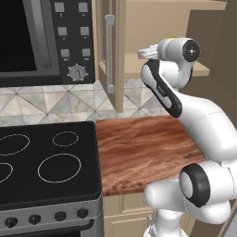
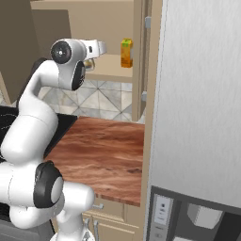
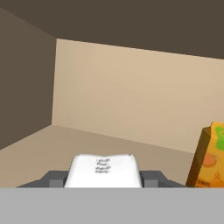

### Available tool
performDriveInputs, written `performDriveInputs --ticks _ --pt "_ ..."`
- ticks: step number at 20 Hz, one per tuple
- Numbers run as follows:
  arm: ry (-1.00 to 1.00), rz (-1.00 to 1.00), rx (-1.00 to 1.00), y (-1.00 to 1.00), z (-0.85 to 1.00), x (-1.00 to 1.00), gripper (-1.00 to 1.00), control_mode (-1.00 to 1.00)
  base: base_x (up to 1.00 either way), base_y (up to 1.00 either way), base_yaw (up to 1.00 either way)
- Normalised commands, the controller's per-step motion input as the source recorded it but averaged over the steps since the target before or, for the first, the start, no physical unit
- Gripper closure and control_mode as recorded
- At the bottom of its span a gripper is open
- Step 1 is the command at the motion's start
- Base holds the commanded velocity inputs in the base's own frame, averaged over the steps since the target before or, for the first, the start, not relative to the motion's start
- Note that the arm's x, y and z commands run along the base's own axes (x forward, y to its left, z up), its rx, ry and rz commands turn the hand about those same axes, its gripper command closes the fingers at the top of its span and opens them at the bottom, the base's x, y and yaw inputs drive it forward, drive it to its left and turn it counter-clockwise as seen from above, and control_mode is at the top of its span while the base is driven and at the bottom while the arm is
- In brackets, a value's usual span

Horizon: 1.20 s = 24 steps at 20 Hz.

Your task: Sort all alcoholic drinks to one cabinet, and non-alcoholic drinks to the other.

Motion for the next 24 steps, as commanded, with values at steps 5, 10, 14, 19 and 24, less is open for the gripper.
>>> performDriveInputs --ticks 5,10,14,19,24 --pt "0.0 0.0 0.0 0.02 -0.12 0.18 1.0 -1.0 0.0 0.0 0.0" --pt "0.0 0.0 0.0 0.01 -0.09 0.17 1.0 -1.0 0.0 0.0 0.0" --pt "0.0 0.0 0.0 0.0 -0.03 0.18 1.0 -1.0 0.0 0.0 0.0" --pt "0.0 0.0 0.0 0.01 0.0 0.23 1.0 -1.0 0.0 0.0 0.0" --pt "0.0 0.0 0.0 0.0 0.0 0.25 1.0 -1.0 0.0 0.0 0.0"
